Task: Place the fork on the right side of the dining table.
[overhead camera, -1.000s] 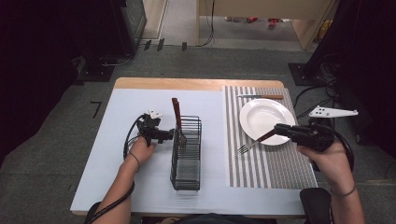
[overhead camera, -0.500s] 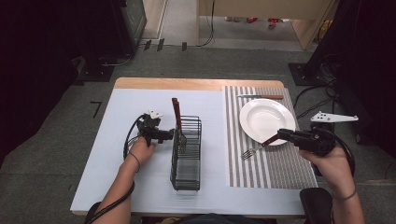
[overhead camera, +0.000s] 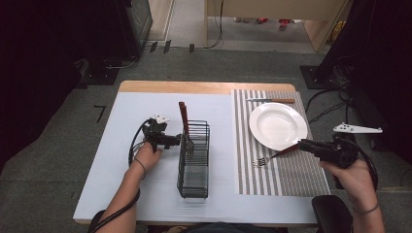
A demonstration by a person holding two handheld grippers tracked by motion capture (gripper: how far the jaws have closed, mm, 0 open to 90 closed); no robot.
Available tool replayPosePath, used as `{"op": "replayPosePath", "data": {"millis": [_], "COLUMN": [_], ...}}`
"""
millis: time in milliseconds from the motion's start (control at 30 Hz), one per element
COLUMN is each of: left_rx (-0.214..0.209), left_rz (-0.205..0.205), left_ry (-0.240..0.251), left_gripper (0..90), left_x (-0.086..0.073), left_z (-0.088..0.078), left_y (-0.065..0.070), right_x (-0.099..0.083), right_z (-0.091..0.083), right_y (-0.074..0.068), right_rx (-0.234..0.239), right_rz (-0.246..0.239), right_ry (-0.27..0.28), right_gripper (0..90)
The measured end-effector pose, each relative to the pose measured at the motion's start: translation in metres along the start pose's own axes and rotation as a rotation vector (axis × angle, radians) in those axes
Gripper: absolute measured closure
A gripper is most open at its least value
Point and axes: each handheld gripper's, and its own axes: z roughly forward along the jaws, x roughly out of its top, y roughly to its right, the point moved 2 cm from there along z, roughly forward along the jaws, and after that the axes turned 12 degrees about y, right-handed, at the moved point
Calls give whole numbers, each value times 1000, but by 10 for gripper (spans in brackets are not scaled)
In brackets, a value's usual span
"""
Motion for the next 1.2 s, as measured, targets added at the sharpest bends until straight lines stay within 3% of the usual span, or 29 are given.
{"op": "replayPosePath", "data": {"millis": [200,433,600,800,1200], "left_rx": [0,0,0,0,0], "left_rz": [0,0,1,1,1], "left_ry": [-1,0,-1,-1,0], "left_gripper": [0,0,0,0,0], "left_x": [0,0,0,0,0], "left_z": [0,0,0,0,0], "left_y": [0,0,0,0,0], "right_x": [-11,-19,-25,-31,-44], "right_z": [-3,-2,-1,2,9], "right_y": [20,35,45,52,71], "right_rx": [-41,-51,-49,-62,-42], "right_rz": [39,64,94,88,136], "right_ry": [-17,-31,-51,-62,-65], "right_gripper": [737,726,722,697,675]}}
